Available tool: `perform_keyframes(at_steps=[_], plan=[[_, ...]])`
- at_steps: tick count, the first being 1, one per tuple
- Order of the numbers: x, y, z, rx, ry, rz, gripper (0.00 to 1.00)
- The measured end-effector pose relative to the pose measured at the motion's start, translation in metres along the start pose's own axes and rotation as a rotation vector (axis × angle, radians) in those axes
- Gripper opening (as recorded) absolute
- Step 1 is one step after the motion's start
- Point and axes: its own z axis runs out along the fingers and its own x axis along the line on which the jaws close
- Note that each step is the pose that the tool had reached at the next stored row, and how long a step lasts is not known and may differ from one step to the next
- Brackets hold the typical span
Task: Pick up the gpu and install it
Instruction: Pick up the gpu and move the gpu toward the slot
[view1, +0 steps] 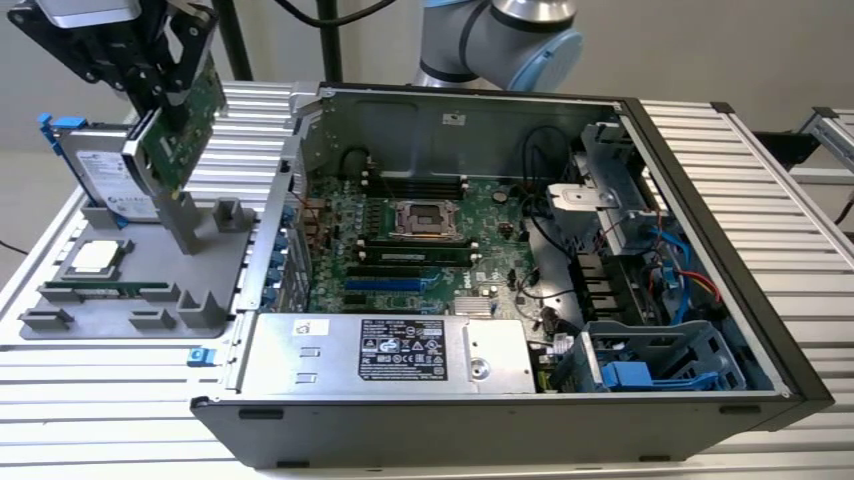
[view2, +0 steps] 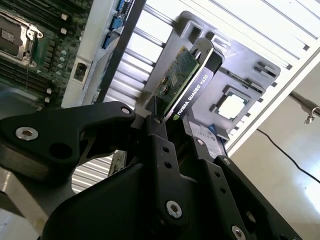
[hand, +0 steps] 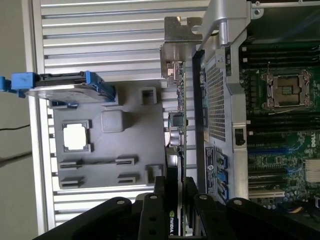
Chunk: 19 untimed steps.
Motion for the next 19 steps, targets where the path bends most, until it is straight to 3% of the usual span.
perform_keyframes(at_steps=[19], plan=[[-0.0151, 0.0010, 0.0003, 0.0000, 0.0002, 0.000, 0.00]])
